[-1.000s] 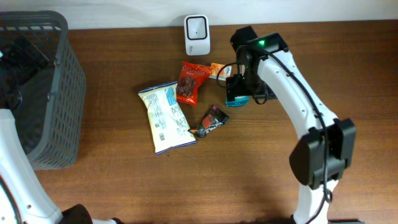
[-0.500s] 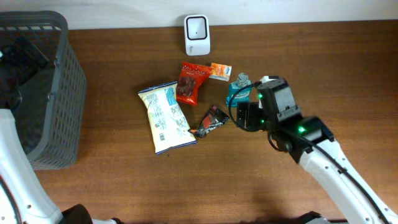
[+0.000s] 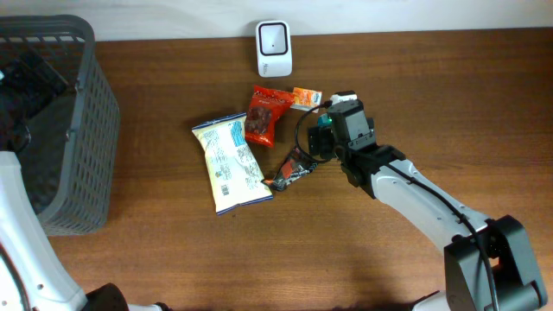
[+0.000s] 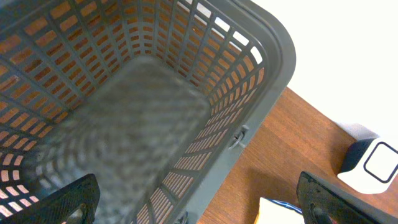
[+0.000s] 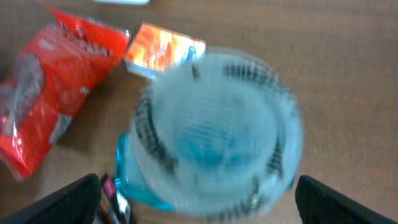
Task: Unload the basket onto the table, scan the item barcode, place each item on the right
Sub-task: 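Hold the mouthwash bottle's barcode under the white scanner with the right gripper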
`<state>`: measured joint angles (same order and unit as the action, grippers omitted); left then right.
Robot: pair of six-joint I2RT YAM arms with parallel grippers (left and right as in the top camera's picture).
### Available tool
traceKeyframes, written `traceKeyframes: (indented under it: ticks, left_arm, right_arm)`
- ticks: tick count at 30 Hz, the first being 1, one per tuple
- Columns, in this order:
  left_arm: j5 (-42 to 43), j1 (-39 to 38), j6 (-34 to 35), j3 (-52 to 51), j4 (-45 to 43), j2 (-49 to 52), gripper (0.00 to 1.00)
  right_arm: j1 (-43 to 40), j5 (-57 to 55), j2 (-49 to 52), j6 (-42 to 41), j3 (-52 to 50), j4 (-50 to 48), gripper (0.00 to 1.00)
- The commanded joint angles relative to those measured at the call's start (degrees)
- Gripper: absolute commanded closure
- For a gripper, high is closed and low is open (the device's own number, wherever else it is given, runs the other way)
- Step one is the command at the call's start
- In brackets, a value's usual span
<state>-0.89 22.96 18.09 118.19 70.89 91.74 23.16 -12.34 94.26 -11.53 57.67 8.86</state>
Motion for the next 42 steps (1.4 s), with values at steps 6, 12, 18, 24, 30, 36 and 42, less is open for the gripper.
traceKeyframes:
  ticks: [6,12,18,24,30,36,42]
  left_arm:
    - [-0.2,0.2,0.5,0.7,-0.1,0.1,0.01]
    - [-0.2,0.2,0.5,0.7,-0.1,0.1,0.01]
    - [-0.2,0.2,0.5,0.7,-0.1,0.1,0.01]
    - [-0.2,0.2,0.5,0.7,-0.1,0.1,0.01]
    - [-0.2,0.2,0.5,0.7,-0.1,0.1,0.01]
    - [-0.2,0.2,0.5,0.7,-0.1,0.1,0.01]
    - [-0.2,0.2,0.5,0.7,-0.1,0.1,0.01]
  right_arm:
    - [0.5,-1.4,2.9,1.8,-0.3,-2.6,0.07]
    - [0.4,-1.4,3.5,1.6,-0.3,-7.2,0.15]
    - [0.4,-1.5,3.5,1.1,-0.3,-8.9,0.23]
    - [0.5,-1.4,3.5,-1.2,-0.3,-9.4,0.33]
    - [0.5,-1.2,3.5,-3.7,1.5,-8.4,0.36]
    - [0.5,1.0,3.5,-6.1,10.3,2.4,0.38]
    - [0.5,4.9,3.7,-5.9,25.0,12.0,0.41]
